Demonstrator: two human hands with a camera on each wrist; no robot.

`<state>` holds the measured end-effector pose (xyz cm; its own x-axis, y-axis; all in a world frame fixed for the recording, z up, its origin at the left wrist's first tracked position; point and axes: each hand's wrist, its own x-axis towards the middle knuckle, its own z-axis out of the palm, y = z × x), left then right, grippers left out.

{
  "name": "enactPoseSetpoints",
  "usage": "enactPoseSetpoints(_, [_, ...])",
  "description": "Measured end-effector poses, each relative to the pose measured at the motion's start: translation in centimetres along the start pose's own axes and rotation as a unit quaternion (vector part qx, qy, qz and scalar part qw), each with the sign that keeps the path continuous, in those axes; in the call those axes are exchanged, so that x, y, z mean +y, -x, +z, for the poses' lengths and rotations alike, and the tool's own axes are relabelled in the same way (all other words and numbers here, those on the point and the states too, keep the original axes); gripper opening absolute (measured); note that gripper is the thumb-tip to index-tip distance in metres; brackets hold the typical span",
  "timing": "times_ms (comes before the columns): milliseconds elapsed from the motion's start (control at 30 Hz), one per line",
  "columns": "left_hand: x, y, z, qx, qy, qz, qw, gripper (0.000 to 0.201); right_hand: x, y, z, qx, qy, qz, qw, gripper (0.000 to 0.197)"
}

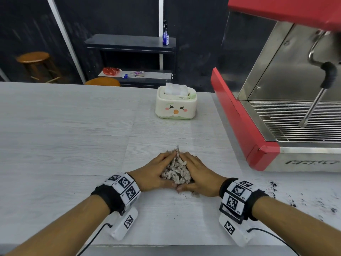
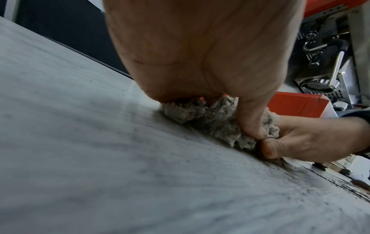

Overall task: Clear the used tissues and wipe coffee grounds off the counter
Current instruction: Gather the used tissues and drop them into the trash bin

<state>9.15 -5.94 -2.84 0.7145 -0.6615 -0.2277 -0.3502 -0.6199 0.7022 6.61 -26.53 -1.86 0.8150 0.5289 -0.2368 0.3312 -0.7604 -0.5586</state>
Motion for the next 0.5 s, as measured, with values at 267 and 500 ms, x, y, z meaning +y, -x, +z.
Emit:
enactPoseSetpoints(267, [-1.1,-0.4,0.4,0.057,-0.026,0.041,0.997,0.075,1.1,-0.4,0.2,0.042,0.121,0.005,0.992,0.112])
enactPoseSetpoints(500, [-1.2,-0.6,0.5,0.070,-0.026,0.033,0.997,0.069,0.8,-0.7,0.3,0.049,0.120,0.007,0.992,0.096])
